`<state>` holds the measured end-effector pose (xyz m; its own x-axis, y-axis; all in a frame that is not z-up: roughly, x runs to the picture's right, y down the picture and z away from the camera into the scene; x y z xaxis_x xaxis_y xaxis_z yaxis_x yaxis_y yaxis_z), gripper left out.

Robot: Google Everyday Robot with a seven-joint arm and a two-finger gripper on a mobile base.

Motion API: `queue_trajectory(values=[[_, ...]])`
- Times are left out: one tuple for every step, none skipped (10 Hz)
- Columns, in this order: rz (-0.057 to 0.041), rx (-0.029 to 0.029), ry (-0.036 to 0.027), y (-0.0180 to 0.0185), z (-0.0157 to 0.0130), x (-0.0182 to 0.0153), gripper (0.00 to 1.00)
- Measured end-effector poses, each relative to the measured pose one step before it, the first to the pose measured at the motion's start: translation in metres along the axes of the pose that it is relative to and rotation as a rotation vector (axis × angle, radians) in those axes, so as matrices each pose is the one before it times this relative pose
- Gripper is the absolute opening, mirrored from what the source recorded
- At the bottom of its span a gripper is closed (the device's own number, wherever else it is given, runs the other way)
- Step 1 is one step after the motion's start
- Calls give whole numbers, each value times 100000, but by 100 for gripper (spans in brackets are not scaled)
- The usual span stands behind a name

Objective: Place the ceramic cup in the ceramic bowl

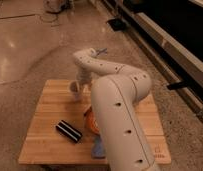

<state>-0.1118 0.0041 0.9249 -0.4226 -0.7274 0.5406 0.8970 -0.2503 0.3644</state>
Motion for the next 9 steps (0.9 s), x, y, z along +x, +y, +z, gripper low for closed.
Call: queue_trajectory(values=[[-1381, 1558, 382, -539, -268, -311, 24], [-1777, 2388, 834, -645, -709, -444, 13], [-1940, 3523, 2228, -496, -1438, -640, 2], [-1249, 2243, 1548, -233, -1155, -539, 0], [-1156, 2366, 2075, 115, -1510, -849, 0], [-564, 2139, 1913, 432, -1624, -1076, 0], [74, 1747, 1616, 894, -1732, -1462, 0], [189, 1474, 984, 763, -1384, -1436, 0], [184, 1398, 811, 869, -1474, -1758, 0]])
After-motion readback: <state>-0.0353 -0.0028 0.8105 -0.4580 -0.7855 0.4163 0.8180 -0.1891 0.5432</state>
